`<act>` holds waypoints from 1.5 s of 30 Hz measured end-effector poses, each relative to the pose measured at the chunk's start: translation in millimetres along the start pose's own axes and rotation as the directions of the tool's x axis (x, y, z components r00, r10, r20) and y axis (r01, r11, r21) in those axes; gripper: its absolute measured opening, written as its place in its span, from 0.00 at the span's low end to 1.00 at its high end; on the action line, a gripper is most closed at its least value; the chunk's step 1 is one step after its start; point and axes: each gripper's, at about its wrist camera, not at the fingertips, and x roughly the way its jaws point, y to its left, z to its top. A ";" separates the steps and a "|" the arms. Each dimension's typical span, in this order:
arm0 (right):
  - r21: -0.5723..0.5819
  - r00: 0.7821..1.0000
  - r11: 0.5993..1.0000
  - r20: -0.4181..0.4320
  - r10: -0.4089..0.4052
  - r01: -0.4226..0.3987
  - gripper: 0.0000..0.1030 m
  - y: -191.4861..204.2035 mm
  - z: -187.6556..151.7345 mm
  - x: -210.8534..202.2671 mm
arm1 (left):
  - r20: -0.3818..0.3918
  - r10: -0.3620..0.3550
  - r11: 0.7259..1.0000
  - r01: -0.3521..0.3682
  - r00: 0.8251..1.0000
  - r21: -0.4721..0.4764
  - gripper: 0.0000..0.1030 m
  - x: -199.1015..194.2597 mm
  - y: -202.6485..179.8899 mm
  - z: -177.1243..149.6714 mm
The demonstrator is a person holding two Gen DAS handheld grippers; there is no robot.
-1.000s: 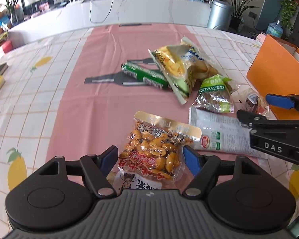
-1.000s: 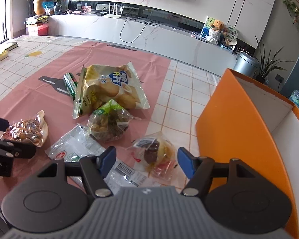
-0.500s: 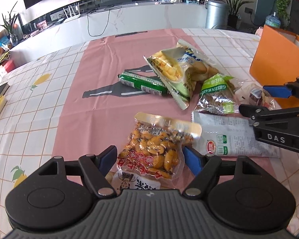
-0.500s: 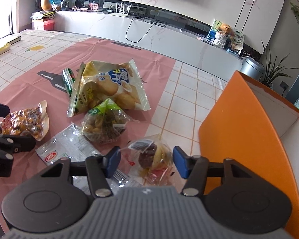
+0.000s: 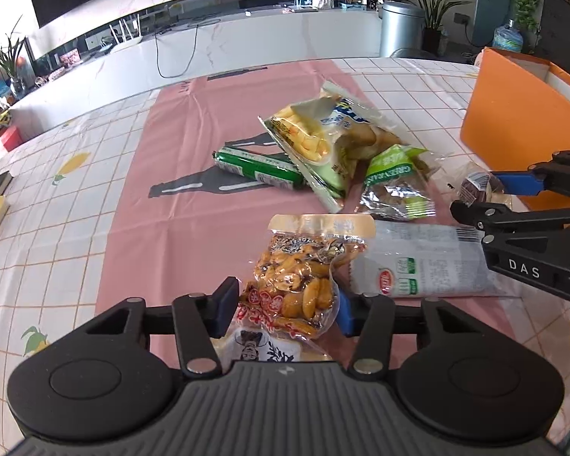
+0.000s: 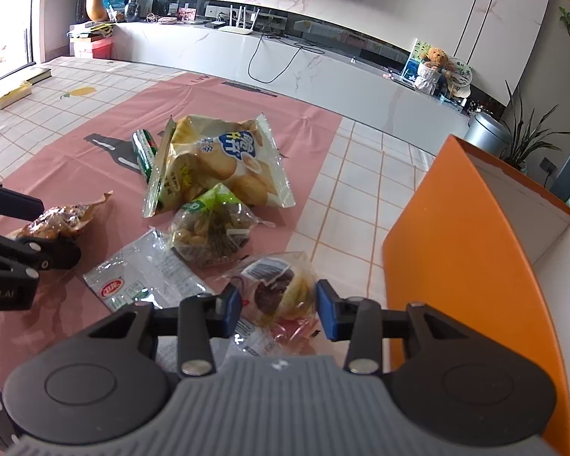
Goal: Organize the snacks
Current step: 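Grasp the peanut pack with the left tool while the right tool grasps the clear bun bag, then carry the peanut pack with the left tool while the right tool carries the bun bag over the box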
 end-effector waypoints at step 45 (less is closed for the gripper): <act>0.257 0.988 0.960 0.133 0.076 -0.109 0.37 -86.1 -27.5 -213.5 | 0.133 -0.356 0.925 0.369 0.925 -0.092 0.26 -159.7 -100.1 73.0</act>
